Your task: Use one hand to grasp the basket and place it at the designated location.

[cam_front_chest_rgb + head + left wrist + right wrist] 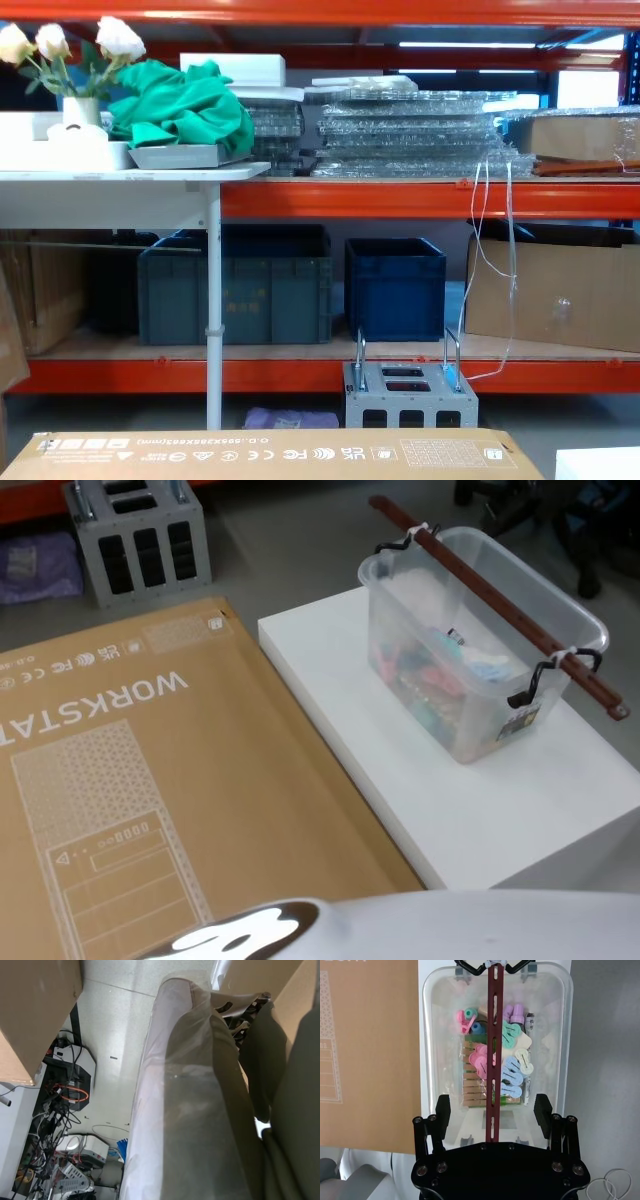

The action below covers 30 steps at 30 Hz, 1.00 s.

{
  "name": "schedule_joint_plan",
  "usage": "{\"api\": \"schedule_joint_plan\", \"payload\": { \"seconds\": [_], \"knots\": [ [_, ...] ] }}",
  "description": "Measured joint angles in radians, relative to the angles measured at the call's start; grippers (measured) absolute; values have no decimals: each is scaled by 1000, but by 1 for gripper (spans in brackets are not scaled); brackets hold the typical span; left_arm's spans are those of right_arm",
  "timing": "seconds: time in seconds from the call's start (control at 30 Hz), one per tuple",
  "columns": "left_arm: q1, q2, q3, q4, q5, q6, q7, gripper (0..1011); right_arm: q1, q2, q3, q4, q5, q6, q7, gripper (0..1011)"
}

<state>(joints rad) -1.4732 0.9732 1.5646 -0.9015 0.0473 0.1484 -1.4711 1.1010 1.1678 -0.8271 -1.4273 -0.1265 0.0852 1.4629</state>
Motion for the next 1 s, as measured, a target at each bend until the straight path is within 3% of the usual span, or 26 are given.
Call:
{"api": "schedule_joint_plan", "payload": {
  "seconds": [0.5, 1.0],
  "knots": [
    [0, 0, 0, 0, 0, 0, 0, 0, -20, -54, -17, 70, -23, -27, 29, 1009],
    [0, 0, 0, 0, 0, 0, 0, 0, -1, -128, -82, 168, -31, -85, 57, 1010]
  ]
}}
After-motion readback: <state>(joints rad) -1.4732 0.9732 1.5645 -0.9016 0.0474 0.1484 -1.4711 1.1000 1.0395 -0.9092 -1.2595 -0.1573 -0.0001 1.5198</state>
